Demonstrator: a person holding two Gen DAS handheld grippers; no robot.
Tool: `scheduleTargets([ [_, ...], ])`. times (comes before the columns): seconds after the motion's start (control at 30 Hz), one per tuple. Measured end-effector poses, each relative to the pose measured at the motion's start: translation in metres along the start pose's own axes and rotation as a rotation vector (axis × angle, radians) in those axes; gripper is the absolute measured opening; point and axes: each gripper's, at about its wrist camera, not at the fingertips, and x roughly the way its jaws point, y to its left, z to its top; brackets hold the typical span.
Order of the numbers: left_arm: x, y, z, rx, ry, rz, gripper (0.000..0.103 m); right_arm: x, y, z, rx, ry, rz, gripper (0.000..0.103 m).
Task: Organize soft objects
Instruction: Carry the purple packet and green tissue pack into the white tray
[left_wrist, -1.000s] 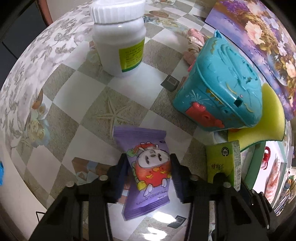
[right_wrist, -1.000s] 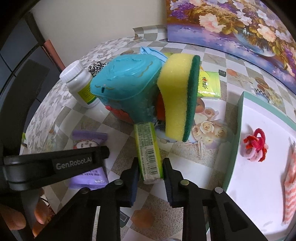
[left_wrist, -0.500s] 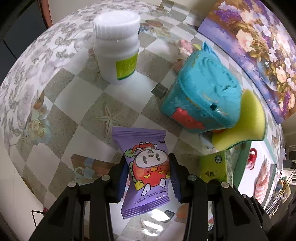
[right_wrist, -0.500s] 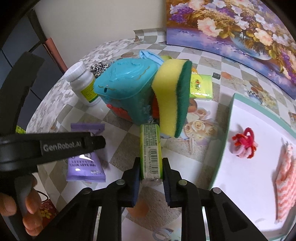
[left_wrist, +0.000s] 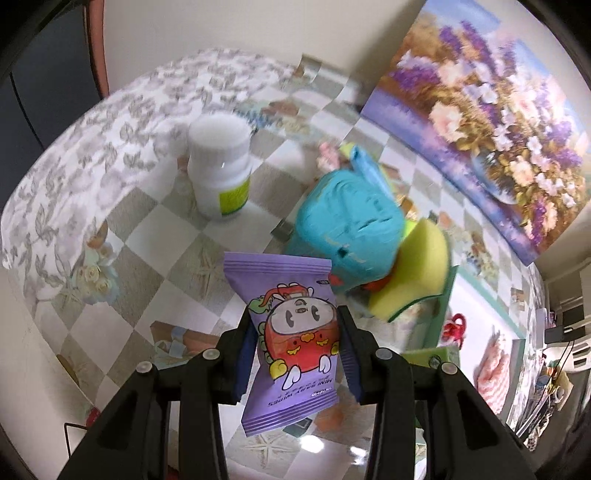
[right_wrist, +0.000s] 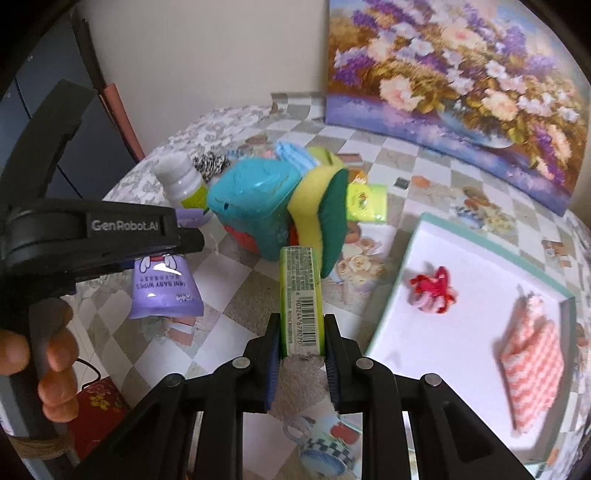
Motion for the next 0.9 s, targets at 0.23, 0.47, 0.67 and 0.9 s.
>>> scheduleTargets([
  [0.23,-0.015,-0.020,-0.006,0.047,-0.051,-0.011,0.043,-0.026,-0.023,-0.001,0.059,-0.023,-0.074,0.023],
  [0.47,-0.018,-0.045,-0.017,0.113,-0.062,-0.031,0.043,-0.039,-0.067,-0.008,0.187,-0.015,-0.141,0.023],
  [0.67,-0.012,-0.075,-0.033,0.198,-0.033,-0.061,0.043,-0.053,-0.113,-0.017,0.306,-0.013,-0.237,0.023],
  [0.9,0.000,-0.105,-0.052,0.277,0.029,-0.117,0.043,-0.065,-0.164,-0.032,0.447,-0.006,-0.303,0.023],
])
